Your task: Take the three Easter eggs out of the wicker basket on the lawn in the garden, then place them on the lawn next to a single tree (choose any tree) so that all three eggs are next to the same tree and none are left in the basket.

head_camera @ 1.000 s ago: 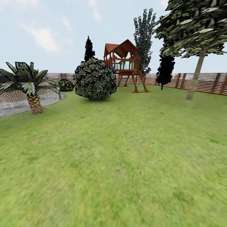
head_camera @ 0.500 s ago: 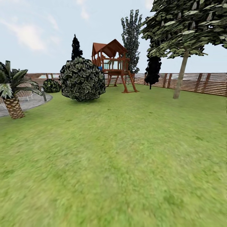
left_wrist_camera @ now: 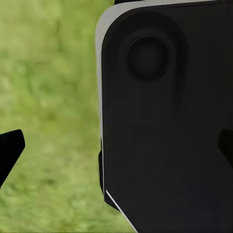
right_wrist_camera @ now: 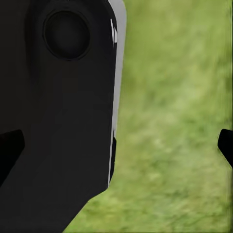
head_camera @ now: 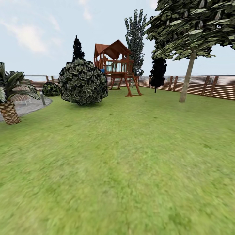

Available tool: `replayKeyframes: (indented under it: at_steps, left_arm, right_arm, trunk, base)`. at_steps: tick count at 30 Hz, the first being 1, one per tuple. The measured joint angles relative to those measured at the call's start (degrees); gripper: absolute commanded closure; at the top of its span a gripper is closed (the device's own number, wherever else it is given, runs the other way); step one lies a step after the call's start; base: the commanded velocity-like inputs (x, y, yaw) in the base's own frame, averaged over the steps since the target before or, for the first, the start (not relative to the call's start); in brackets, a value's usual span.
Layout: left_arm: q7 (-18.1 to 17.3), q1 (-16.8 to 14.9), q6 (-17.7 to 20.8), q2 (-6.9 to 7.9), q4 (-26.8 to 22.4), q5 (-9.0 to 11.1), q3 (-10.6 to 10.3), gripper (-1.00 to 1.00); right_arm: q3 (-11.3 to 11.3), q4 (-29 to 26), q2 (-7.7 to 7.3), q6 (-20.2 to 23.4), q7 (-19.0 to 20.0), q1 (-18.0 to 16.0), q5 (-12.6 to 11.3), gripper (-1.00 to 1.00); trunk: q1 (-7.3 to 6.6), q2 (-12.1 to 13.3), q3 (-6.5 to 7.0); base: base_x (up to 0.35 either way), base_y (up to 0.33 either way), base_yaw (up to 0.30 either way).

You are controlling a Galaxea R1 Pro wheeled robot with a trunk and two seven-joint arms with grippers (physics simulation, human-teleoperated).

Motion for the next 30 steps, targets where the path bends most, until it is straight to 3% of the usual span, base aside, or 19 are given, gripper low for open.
replayKeyframes:
  at_steps: [6,14,30]
  left_arm:
    - [0.0,0.0,0.0,-0.01,0.0,0.0,0.0,-1.0]
    - [0.0,0.0,0.0,-0.01,0.0,0.0,-0.1,-1.0]
    - [0.0,0.0,0.0,-0.01,0.0,0.0,0.0,-1.0]
  right_arm:
    - [0.0,0.0,-0.13,0.2,0.0,0.0,0.1,-1.0]
    - [0.3,0.0,-1.71,0.5,0.4,0.0,0.7,-1.0]
    - [0.0,0.4,-1.7,0.2,0.1,0.0,-0.1,-1.0]
  trunk:
    - [0.0,0.0,0.0]
    - [0.0,0.0,0.0]
    - [0.0,0.0,0.06]
  base:
    - [0.294,-0.146,0.0]
    - [0.294,-0.147,0.0]
    - [0.294,-0.15,-0.012]
